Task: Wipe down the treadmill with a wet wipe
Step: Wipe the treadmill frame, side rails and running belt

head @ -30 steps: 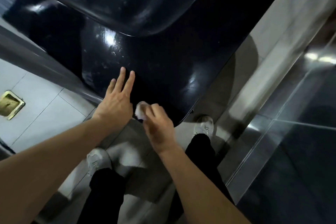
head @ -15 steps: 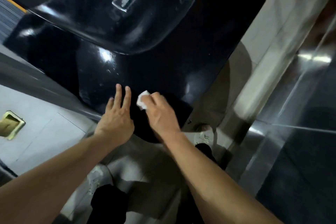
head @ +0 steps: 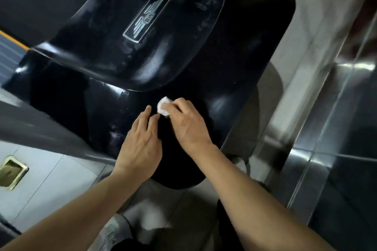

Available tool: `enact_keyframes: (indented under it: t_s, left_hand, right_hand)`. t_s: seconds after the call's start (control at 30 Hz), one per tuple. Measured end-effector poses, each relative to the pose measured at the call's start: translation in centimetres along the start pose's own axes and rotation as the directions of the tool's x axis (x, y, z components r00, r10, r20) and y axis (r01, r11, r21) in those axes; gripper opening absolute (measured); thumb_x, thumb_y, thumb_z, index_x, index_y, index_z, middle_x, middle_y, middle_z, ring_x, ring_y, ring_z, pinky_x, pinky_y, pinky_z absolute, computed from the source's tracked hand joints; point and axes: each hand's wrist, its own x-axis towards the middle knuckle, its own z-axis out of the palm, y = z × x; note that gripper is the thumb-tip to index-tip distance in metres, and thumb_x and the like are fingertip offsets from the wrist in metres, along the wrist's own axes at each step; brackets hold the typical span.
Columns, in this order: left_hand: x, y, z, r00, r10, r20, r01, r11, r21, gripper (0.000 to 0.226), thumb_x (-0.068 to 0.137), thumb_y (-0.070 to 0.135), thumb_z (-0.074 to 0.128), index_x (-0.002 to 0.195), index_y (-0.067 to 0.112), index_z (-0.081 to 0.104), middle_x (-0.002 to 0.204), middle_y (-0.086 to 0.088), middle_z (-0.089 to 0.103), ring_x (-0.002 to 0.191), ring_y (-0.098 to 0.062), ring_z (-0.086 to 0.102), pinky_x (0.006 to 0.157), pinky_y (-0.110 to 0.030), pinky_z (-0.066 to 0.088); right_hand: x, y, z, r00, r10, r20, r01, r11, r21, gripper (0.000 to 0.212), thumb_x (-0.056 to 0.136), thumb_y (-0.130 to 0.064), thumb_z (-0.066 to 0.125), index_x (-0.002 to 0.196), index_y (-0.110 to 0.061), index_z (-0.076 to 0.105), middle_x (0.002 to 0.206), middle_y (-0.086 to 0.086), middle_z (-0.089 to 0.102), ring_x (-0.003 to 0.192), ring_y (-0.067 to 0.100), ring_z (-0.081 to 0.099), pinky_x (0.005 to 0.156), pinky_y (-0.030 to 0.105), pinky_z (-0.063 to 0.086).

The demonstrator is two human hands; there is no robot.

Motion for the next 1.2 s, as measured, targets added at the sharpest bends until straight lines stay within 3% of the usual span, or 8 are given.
enact_keyframes:
  t_s: [0.07,0.17,0.27,0.4,0.7,0.83,1.07,1.2]
  left_hand:
    - [0.3,0.3,-0.4,0.996,0.073,-0.050,-0.069,0.994,0.082,0.055,0.089,0.016,0.038,0.140,0.001,0.051,0.156,-0.018,0.035,0.141,-0.037,0.036,0.109,-0.054,0.045]
    - [1.7,1.3,-0.8,0.991,0.132,0.022,-0.133,0.971,0.196,0.066,0.089,0.029,0.038,0.154,0.016,0.039,0.166,-0.012,0.025,0.150,-0.037,0.027,0.117,-0.053,0.033]
    - [3.9,3.0,-0.1,0.976,0.211,0.051,-0.217,0.935,0.282,0.064,0.095,0.029,0.047,0.157,0.019,0.035,0.167,-0.013,0.023,0.152,-0.037,0.022,0.120,-0.054,0.027]
    - [6.5,5.9,0.7,0.956,0.267,0.121,-0.292,0.893,0.343,0.071,0.094,0.030,0.059,0.158,0.020,0.031,0.168,-0.012,0.018,0.155,-0.036,0.016,0.124,-0.053,0.020]
    - [11.3,8.3,1.0,0.933,0.327,0.147,-0.358,0.823,0.442,0.082,0.092,0.038,0.064,0.161,0.030,0.022,0.170,-0.008,0.009,0.155,-0.037,0.011,0.125,-0.059,0.010]
    - [11.9,8.0,1.5,0.923,0.355,0.149,-0.384,0.811,0.441,0.080,0.097,0.047,0.052,0.163,0.034,0.008,0.171,-0.004,-0.005,0.157,-0.033,-0.002,0.125,-0.059,0.001]
    - [12.0,7.6,1.7,0.915,0.380,0.139,-0.400,0.802,0.443,0.077,0.100,0.048,0.044,0.163,0.031,0.004,0.171,-0.005,-0.007,0.157,-0.034,-0.001,0.124,-0.063,0.009]
    - [11.8,8.0,1.5,0.923,0.356,0.148,-0.384,0.818,0.427,0.082,0.097,0.043,0.056,0.163,0.031,0.009,0.172,-0.005,-0.002,0.157,-0.035,0.002,0.123,-0.064,0.012]
  right_hand:
    - [1.2,3.7,-1.6,0.968,0.199,-0.154,-0.210,0.976,-0.056,0.027,0.091,-0.015,0.052,0.112,-0.019,0.067,0.099,0.005,0.055,0.087,0.025,0.051,0.076,0.038,0.050]
    - [1.4,7.9,-3.6,0.847,0.459,-0.267,-0.478,0.878,-0.009,0.032,0.087,-0.003,0.055,0.115,-0.016,0.064,0.103,0.008,0.054,0.089,0.028,0.052,0.077,0.043,0.049]
    - [-1.8,6.6,-2.4,0.847,0.460,-0.268,-0.497,0.863,-0.091,0.036,0.085,-0.007,0.056,0.119,-0.018,0.060,0.108,0.008,0.054,0.092,0.029,0.051,0.082,0.042,0.048]
    - [-8.0,1.9,-0.2,0.769,0.587,-0.251,-0.581,0.807,0.106,0.033,0.091,-0.017,0.052,0.122,-0.028,0.052,0.112,0.001,0.055,0.095,0.022,0.050,0.087,0.034,0.046]
    - [-4.6,7.5,-2.6,0.362,0.890,-0.278,-0.672,0.456,0.584,0.041,0.092,-0.003,0.054,0.118,-0.031,0.068,0.102,-0.016,0.051,0.097,0.010,0.051,0.087,0.017,0.036]
    - [0.7,13.9,-5.0,0.360,0.888,-0.285,-0.608,0.455,0.651,0.040,0.095,-0.003,0.057,0.126,-0.026,0.067,0.113,-0.002,0.064,0.104,0.014,0.062,0.094,0.027,0.050]
    - [3.9,16.0,-7.2,0.344,0.899,-0.270,-0.644,0.435,0.630,0.039,0.096,-0.003,0.058,0.130,-0.022,0.066,0.114,-0.002,0.069,0.102,0.006,0.062,0.081,-0.008,0.031]
    - [-2.0,11.3,-5.8,0.414,0.888,-0.199,-0.656,0.442,0.612,0.037,0.094,-0.006,0.061,0.123,-0.026,0.070,0.101,-0.008,0.068,0.090,0.005,0.063,0.084,0.007,0.045]
